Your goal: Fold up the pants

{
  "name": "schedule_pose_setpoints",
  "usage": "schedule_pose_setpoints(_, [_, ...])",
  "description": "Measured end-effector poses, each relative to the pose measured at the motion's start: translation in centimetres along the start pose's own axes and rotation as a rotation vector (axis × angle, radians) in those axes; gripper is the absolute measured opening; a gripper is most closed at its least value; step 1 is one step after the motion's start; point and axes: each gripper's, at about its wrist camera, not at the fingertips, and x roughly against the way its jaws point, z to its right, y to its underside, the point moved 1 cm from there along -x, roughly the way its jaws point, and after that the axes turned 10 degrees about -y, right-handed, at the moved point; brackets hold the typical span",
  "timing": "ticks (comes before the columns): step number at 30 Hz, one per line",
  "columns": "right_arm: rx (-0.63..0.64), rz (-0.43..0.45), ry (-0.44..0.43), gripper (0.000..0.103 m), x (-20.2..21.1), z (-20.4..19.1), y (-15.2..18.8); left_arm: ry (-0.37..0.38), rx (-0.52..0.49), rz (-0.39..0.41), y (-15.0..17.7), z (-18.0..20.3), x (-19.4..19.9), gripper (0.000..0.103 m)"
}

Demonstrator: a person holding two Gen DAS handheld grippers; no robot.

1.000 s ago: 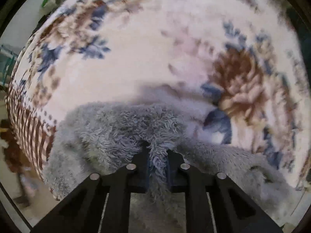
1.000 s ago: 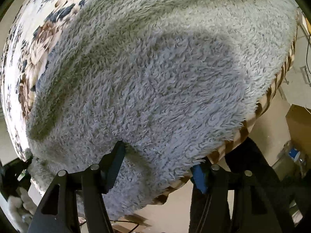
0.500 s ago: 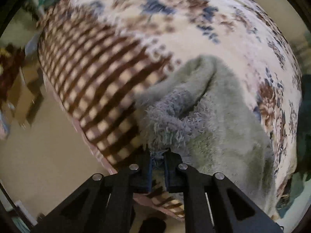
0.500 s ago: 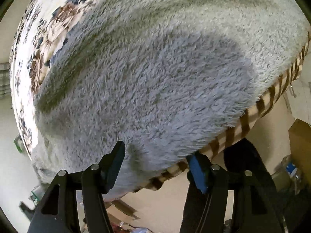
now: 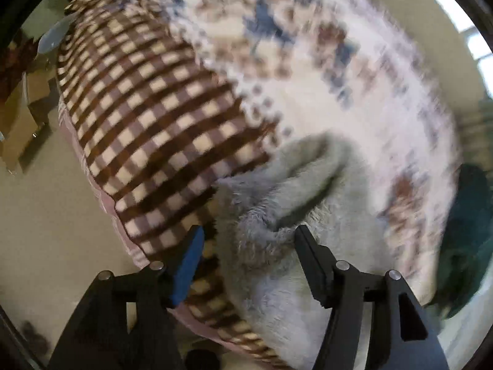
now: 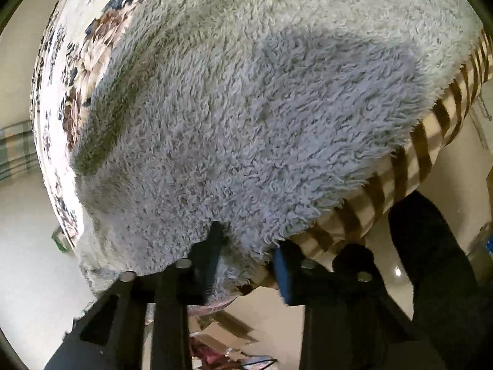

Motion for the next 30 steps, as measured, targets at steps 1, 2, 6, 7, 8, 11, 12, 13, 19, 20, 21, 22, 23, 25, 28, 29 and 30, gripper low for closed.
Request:
schedule_pose_setpoints(1, [-0.001, 0.006, 0.002, 0.020, -0.1, -0.2, 0.0, -0.006, -0.016, -0.023, -0.3, 0.4, -1.1, 0.058])
schedule_pose_setpoints(2, [0.005, 0.018, 0.001, 0.014, 0.1, -0.2, 0.2, -0.018, -0.032, -0.020, -0.4, 0.7, -1.7, 0.049])
schedule_pose_setpoints(6, [0.045, 0.047, -0.018, 0.010, 0.7, -1.4, 0.6, 0.012, -0.098, 0.111, -1.1, 2.6, 0.3, 0.007])
schedule_pose_setpoints(7, [0.048, 0.052, -0.038, 0.009, 0.8, -1.8, 0.8, 0.035, -0.102, 0.165, -1.4, 2.8, 1.7, 0.001])
schedule_pose_setpoints(8, [0.055, 0.060, -0.074, 0.009, 1.2, -2.2, 1.0, 0.044, -0.102, 0.190, -1.7, 3.0, 2.4, 0.001])
schedule_pose_setpoints(11, [0.074, 0.080, -0.141, 0.009, 1.8, -3.0, 1.5, 0.066, -0.080, 0.240, -3.3, 2.8, 4.2, 0.001])
schedule_pose_setpoints(12, [0.075, 0.082, -0.162, 0.009, 1.9, -3.1, 1.5, 0.064, -0.077, 0.246, -3.9, 2.6, 4.4, 0.001])
schedule_pose_setpoints(13, [0.080, 0.081, -0.155, 0.009, 1.7, -3.1, 1.6, 0.055, -0.080, 0.252, -4.2, 2.4, 4.4, 0.001])
schedule_pose_setpoints(19, [0.069, -0.008, 0.003, 0.012, -1.2, -0.8, 1.8, 0.069, -0.102, 0.108, -3.5, 0.6, 3.2, 0.005])
schedule_pose_setpoints(20, [0.075, -0.024, 0.009, 0.018, -1.4, -0.9, 1.8, 0.068, -0.097, 0.090, -2.9, 0.4, 3.2, 0.008])
schedule_pose_setpoints(21, [0.093, -0.037, 0.013, 0.034, -1.5, -1.2, 1.9, 0.070, -0.089, 0.083, -2.5, 0.0, 3.3, 0.012])
schedule_pose_setpoints(22, [0.108, -0.041, 0.012, 0.043, -1.6, -1.3, 2.0, 0.075, -0.078, 0.081, -2.0, -0.5, 3.3, 0.022])
schedule_pose_setpoints(23, [0.132, -0.040, 0.003, 0.056, -1.6, -1.8, 2.2, 0.083, -0.076, 0.080, -1.6, -0.7, 3.3, 0.032])
schedule_pose_setpoints(25, [0.161, -0.050, -0.002, 0.057, -1.8, -2.5, 2.5, 0.107, -0.069, 0.053, -1.0, -0.7, 2.1, 0.041])
schedule_pose_setpoints(28, [0.156, -0.070, -0.003, 0.057, -2.7, -3.1, 2.6, 0.096, -0.098, -0.028, -0.3, 0.4, -1.1, 0.042])
schedule_pose_setpoints(29, [0.135, -0.074, -0.009, 0.057, -3.1, -3.0, 2.5, 0.082, -0.111, -0.049, -0.2, 0.8, -2.2, 0.042])
schedule_pose_setpoints(30, [0.110, -0.073, -0.019, 0.057, -3.4, -3.0, 2.5, 0.069, -0.116, -0.061, 0.0, 1.2, -3.0, 0.042])
